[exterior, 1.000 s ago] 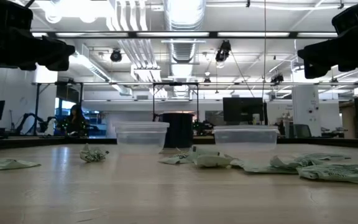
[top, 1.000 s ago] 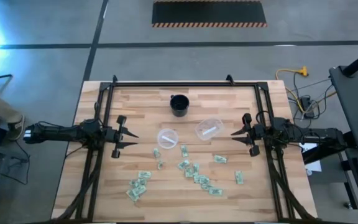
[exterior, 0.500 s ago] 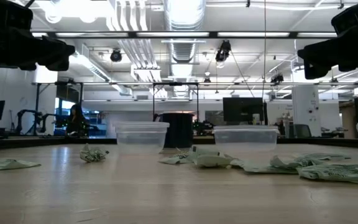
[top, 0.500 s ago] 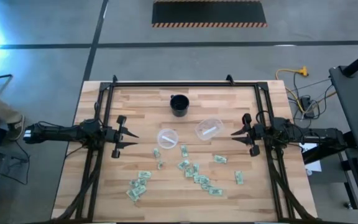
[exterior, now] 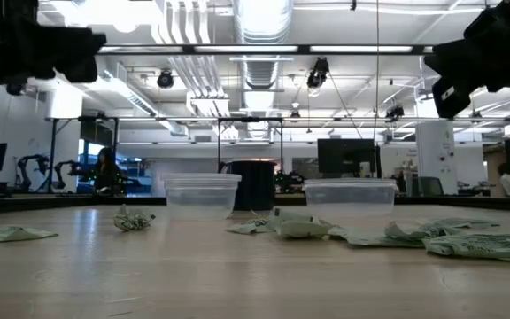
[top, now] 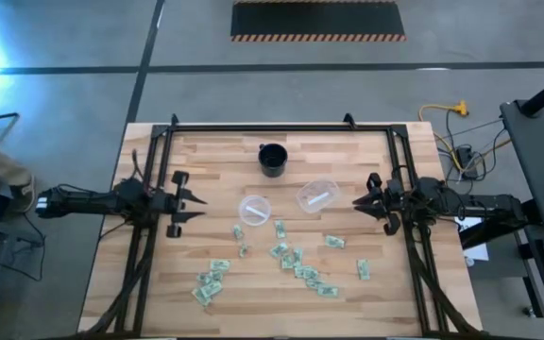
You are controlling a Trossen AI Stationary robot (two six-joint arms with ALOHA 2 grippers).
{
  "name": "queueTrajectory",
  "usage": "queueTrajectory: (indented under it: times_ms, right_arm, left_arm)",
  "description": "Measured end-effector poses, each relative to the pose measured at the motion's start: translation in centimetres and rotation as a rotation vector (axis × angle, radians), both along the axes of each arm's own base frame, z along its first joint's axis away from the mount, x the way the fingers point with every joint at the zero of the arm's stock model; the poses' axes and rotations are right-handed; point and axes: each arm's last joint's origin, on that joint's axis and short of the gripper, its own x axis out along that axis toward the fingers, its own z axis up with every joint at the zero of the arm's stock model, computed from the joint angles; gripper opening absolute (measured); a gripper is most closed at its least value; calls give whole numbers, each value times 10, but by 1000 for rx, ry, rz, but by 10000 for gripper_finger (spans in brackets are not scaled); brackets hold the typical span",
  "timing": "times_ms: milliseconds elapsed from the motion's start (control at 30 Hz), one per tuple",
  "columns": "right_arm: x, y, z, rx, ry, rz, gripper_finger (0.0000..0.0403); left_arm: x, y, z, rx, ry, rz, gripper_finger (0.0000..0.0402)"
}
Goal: Pick and place Stevia / Truvia into bins
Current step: Put the green stevia packet into the left transparent container
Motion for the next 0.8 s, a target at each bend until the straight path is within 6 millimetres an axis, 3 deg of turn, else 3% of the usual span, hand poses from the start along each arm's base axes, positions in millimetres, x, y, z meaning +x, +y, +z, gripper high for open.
queueTrajectory:
  times_ms: [100,333,567,800]
  right_arm:
    - [0,0,4,-59,-53,-6,68]
    - [-4,2,24,-57,-260,62,68]
    - [-3,8,33,-221,-383,108,68]
    - [6,13,26,-299,-325,151,68]
  left_arm:
    - [-2,0,9,-25,-93,-5,105]
    - [-6,0,22,-306,-190,-83,105]
    - [-15,0,39,-306,-380,-118,105]
    - [-11,0,35,-250,-346,-93,105]
